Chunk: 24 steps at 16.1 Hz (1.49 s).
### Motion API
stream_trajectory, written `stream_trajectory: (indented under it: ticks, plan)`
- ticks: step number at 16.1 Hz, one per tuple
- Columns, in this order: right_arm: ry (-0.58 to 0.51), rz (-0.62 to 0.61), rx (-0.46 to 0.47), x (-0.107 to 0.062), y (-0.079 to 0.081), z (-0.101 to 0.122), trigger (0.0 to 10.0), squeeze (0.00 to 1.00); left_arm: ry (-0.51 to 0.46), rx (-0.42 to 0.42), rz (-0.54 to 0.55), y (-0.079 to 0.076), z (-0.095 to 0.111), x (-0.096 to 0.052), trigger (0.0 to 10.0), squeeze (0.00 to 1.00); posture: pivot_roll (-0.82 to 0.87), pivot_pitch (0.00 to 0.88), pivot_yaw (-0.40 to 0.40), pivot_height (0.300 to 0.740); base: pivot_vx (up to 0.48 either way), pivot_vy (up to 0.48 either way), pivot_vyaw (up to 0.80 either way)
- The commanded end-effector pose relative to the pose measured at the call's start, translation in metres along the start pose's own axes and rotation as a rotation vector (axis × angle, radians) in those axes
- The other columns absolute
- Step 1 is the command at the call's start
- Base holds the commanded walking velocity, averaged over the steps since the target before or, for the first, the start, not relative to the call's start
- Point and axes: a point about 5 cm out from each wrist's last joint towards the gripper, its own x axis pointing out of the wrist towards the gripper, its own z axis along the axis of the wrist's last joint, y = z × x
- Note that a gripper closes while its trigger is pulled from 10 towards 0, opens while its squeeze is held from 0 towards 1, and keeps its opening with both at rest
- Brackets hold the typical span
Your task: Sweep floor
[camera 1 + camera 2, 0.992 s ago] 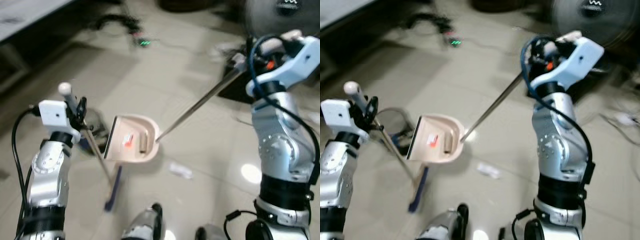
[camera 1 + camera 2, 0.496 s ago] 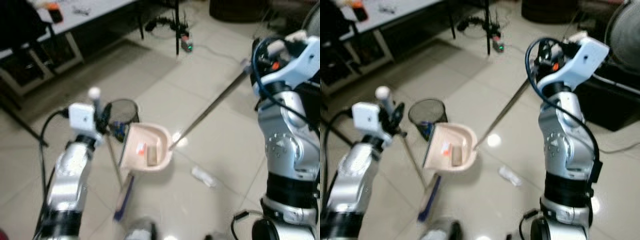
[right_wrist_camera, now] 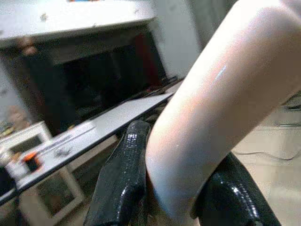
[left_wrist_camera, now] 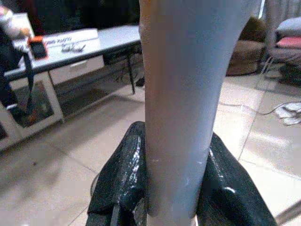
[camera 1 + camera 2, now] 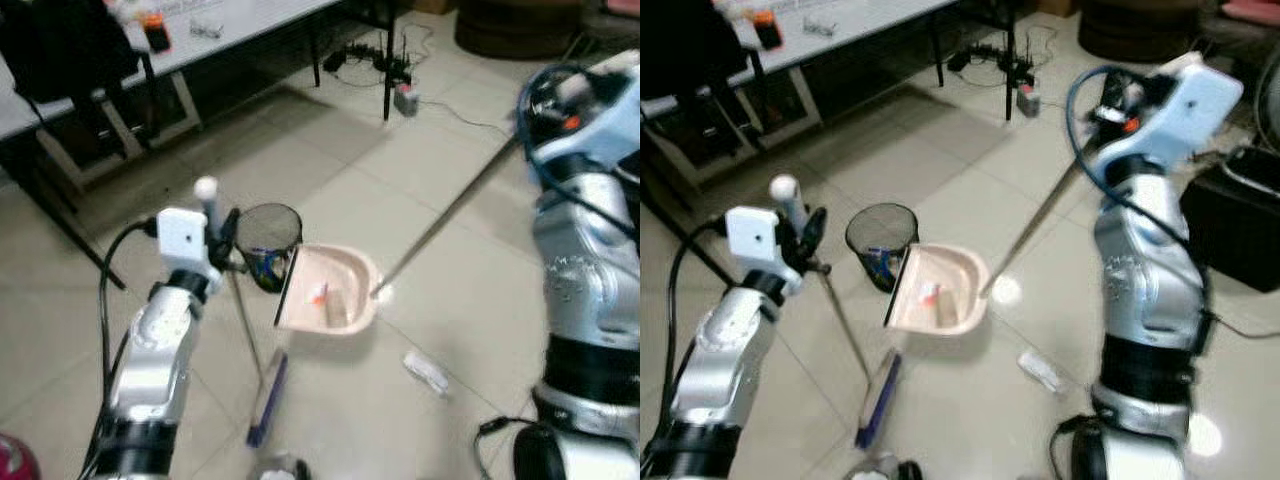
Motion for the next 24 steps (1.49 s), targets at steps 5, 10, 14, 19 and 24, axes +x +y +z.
stream_trajectory:
  ticks: [5, 10, 14, 19, 24]
  plan:
    - [-0.089, -0.016, 0.039, 0.002, -0.002, 0.016, 10.0, 0.00, -0.041, 0.032, 0.004, 0.001, 0.010, 0.004, 10.0, 0.00, -0.01, 0.045, 0.086, 0.740, 0.415, 0.000, 0.00]
    - [-0.102, -0.038, 0.039, 0.002, -0.004, 0.017, 10.0, 0.00, -0.050, 0.041, 0.005, 0.004, 0.012, 0.006, 10.0, 0.00, -0.01, 0.031, 0.090, 0.740, 0.424, 0.000, 0.00]
    - [-0.111, -0.050, 0.040, 0.001, -0.006, 0.016, 10.0, 0.00, -0.050, 0.041, -0.003, 0.002, 0.012, 0.007, 10.0, 0.00, -0.01, 0.024, 0.094, 0.740, 0.428, 0.000, 0.59]
    - [-0.120, -0.077, 0.042, 0.000, -0.010, 0.017, 10.0, 0.00, -0.051, 0.042, -0.007, 0.001, 0.013, 0.008, 10.0, 0.00, -0.01, 0.026, 0.097, 0.740, 0.428, 0.000, 0.40]
    - [-0.133, -0.102, 0.054, -0.001, -0.013, 0.017, 10.0, 0.00, -0.055, 0.050, -0.016, -0.001, 0.013, 0.009, 10.0, 0.00, -0.02, 0.028, 0.100, 0.740, 0.427, 0.000, 0.00]
